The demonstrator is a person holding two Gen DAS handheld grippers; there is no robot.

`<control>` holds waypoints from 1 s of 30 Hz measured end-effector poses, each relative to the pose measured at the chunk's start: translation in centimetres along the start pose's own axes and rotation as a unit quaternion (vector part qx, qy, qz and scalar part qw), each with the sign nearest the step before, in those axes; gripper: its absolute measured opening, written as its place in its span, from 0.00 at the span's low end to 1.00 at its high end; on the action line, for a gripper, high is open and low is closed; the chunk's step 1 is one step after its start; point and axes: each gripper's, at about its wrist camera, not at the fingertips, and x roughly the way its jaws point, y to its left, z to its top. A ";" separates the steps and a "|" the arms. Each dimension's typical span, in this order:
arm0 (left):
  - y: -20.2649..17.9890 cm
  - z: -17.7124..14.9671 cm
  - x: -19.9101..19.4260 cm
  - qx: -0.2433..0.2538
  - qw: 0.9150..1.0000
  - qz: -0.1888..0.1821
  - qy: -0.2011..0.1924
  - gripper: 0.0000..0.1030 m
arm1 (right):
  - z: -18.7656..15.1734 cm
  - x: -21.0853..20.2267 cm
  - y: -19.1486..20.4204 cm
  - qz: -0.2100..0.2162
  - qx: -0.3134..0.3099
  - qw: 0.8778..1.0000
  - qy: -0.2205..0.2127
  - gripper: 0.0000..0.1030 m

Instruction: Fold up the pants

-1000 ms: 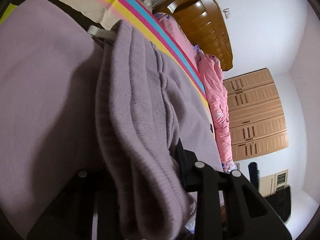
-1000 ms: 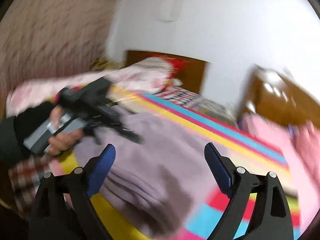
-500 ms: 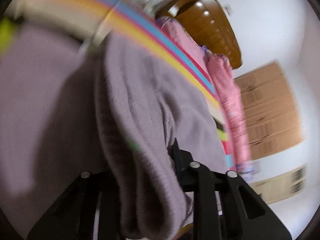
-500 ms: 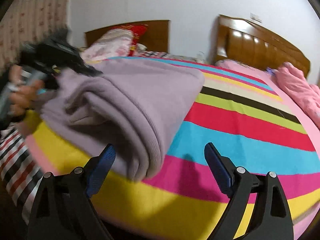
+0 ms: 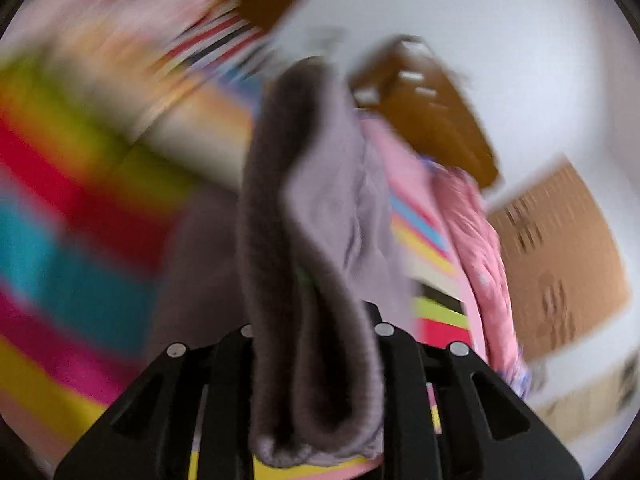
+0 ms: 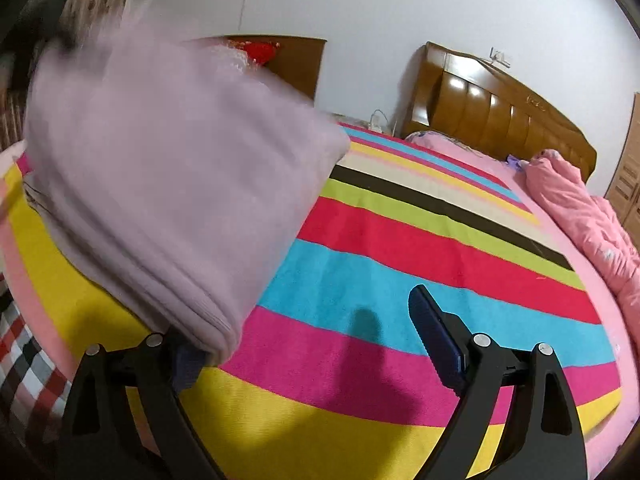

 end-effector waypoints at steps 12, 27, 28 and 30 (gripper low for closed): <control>1.0 -2.1 0.3 0.041 0.999 0.006 -0.029 0.30 | 0.6 0.2 -0.3 0.012 0.020 1.000 0.013 0.88; -11.2 -11.4 -2.8 0.303 0.910 0.234 -0.160 0.89 | 3.6 -5.0 -1.4 0.319 -0.018 0.947 -0.042 0.86; -11.3 -11.6 -1.3 0.310 0.905 0.253 -0.146 0.89 | 4.1 -4.6 -0.1 0.321 -0.042 0.945 -0.043 0.86; -10.3 -11.2 0.7 0.294 0.912 0.258 -0.122 0.89 | 4.4 -3.7 1.9 0.320 -0.075 0.944 -0.030 0.86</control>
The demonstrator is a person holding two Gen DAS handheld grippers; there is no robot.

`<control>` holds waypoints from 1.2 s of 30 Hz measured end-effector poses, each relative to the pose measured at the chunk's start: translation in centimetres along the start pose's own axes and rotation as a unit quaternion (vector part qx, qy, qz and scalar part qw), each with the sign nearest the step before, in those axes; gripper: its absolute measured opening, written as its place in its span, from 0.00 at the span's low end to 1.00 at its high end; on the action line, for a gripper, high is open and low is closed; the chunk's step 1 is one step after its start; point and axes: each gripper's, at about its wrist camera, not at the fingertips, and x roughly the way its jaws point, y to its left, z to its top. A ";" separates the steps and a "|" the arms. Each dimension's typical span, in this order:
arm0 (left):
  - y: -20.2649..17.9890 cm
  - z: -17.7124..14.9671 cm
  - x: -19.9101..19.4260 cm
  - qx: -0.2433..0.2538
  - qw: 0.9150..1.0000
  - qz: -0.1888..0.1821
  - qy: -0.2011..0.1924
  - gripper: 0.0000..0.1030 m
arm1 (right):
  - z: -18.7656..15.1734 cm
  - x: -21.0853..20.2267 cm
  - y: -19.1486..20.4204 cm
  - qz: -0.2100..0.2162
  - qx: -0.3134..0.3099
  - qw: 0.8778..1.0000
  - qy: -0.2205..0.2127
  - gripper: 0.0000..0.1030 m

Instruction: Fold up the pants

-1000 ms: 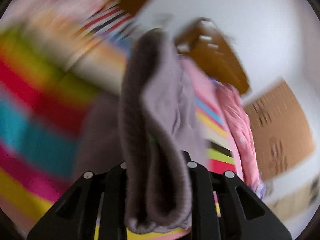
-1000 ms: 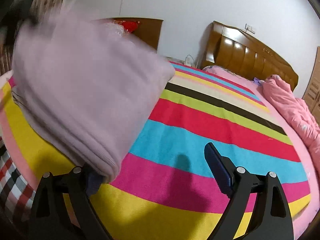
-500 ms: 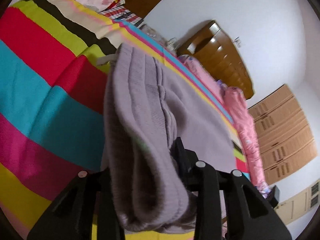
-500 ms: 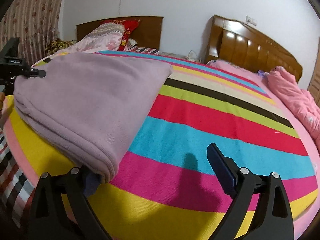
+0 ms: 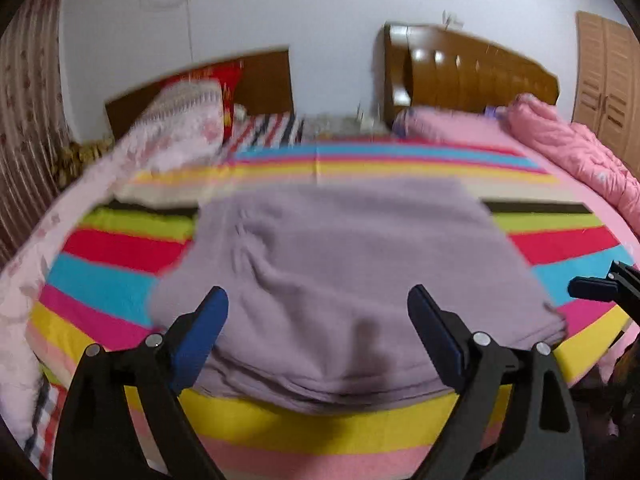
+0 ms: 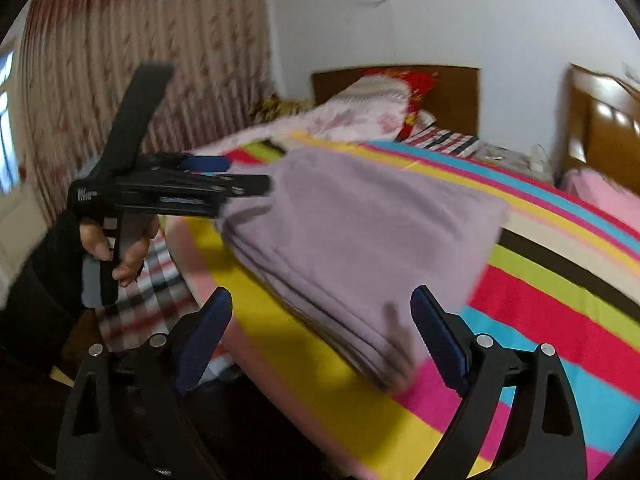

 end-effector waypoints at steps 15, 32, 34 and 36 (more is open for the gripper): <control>-1.2 -3.3 0.4 0.027 0.999 0.014 0.030 0.91 | -2.4 3.2 2.9 -0.020 -0.056 0.996 0.059 0.88; 6.8 -1.1 4.9 -0.087 0.990 0.056 0.094 0.96 | 1.4 9.1 6.7 0.020 -0.085 0.994 0.071 0.91; 7.3 -1.5 5.3 -0.102 0.990 0.041 0.093 0.96 | 1.0 9.1 7.0 0.013 -0.099 0.993 0.070 0.91; 7.3 -1.6 5.5 -0.102 0.990 0.045 0.090 0.97 | 1.1 8.9 6.7 0.019 -0.094 0.993 0.071 0.91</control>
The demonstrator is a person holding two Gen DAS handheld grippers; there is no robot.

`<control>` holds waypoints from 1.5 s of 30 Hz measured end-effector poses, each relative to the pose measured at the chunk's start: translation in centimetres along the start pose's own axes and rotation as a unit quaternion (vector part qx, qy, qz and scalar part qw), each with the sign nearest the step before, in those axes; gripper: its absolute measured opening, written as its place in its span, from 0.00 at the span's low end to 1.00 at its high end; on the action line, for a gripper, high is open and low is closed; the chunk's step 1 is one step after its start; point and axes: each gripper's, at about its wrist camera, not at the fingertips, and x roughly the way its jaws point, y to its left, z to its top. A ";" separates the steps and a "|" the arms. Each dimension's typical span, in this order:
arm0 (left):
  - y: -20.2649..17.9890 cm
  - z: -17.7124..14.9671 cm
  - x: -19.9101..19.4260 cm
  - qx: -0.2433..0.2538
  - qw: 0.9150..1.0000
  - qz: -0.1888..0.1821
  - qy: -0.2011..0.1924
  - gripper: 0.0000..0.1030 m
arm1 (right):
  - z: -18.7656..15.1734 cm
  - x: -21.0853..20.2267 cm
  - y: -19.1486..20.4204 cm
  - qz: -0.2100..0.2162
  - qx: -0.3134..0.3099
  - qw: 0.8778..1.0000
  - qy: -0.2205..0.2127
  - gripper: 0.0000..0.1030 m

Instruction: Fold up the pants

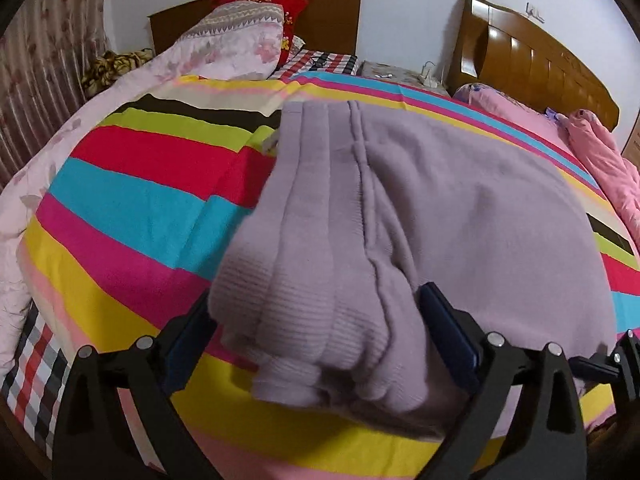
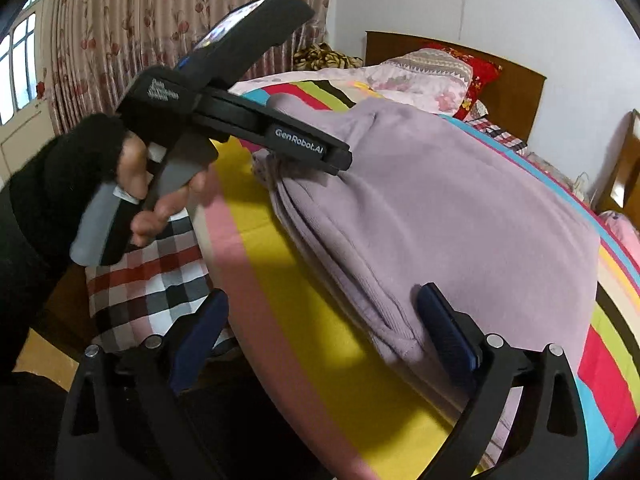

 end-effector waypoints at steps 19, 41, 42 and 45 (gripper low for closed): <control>0.2 0.6 -1.3 0.011 0.998 0.067 -0.008 0.98 | 5.6 4.9 -25.2 0.064 0.191 0.979 0.034 0.92; 0.8 0.0 -0.7 0.005 0.998 0.062 -0.021 0.99 | 6.6 4.8 -20.4 0.030 0.088 0.993 0.068 0.91; 0.9 0.0 -0.7 0.004 0.998 0.061 -0.021 0.99 | 6.4 4.8 -20.7 0.001 0.090 0.993 0.072 0.91; 1.1 -0.1 -0.7 0.000 0.998 0.057 -0.022 0.99 | 5.7 1.8 -21.9 -0.031 0.159 0.987 0.019 0.92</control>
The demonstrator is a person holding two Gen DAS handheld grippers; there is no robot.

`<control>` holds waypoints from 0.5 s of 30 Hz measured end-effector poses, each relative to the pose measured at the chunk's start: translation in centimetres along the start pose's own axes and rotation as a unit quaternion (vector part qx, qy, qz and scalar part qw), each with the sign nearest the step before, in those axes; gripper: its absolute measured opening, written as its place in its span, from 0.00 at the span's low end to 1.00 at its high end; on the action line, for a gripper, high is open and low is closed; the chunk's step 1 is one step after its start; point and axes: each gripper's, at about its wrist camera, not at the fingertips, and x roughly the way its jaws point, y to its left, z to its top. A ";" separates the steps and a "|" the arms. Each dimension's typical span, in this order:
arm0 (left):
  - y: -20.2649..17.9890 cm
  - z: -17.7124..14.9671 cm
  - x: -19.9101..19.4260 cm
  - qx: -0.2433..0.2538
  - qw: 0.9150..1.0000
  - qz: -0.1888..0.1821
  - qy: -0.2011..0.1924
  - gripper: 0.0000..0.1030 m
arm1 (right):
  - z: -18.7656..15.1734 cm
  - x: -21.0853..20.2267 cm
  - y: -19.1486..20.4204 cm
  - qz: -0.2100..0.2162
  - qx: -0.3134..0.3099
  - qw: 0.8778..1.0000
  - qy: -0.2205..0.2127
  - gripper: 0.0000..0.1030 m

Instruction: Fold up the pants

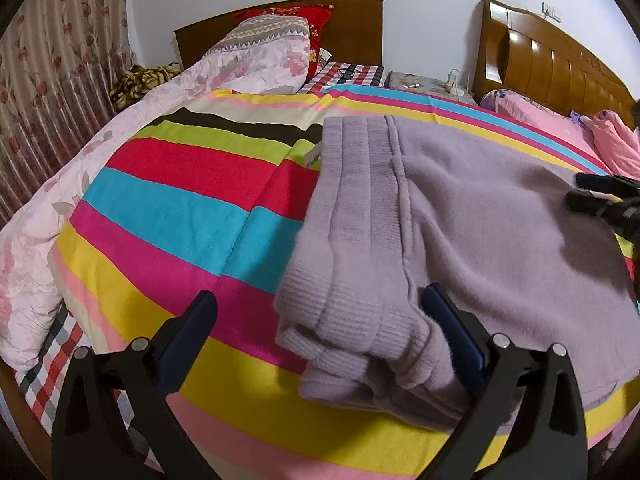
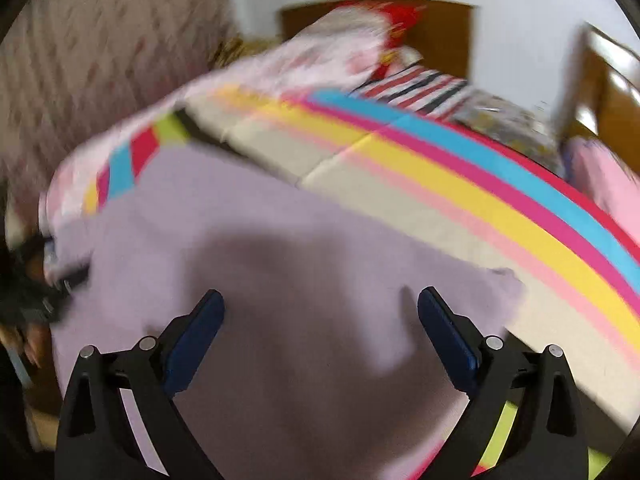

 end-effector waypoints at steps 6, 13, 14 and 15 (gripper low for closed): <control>0.0 0.0 0.1 0.001 1.000 0.003 -0.004 0.99 | -6.2 -3.7 6.5 0.066 -0.046 0.997 0.012 0.93; -1.7 -0.9 -4.3 0.002 0.997 0.042 -0.064 0.98 | -12.3 -10.6 10.3 0.037 -0.031 0.997 -0.054 0.93; -2.2 -1.4 -6.6 0.001 0.994 0.033 -0.103 0.98 | -12.8 -11.8 10.5 0.028 -0.026 0.997 -0.072 0.93; -2.7 -1.9 -8.3 0.002 0.991 0.027 -0.133 0.98 | -13.6 -13.4 10.7 -0.003 -0.022 0.995 -0.099 0.94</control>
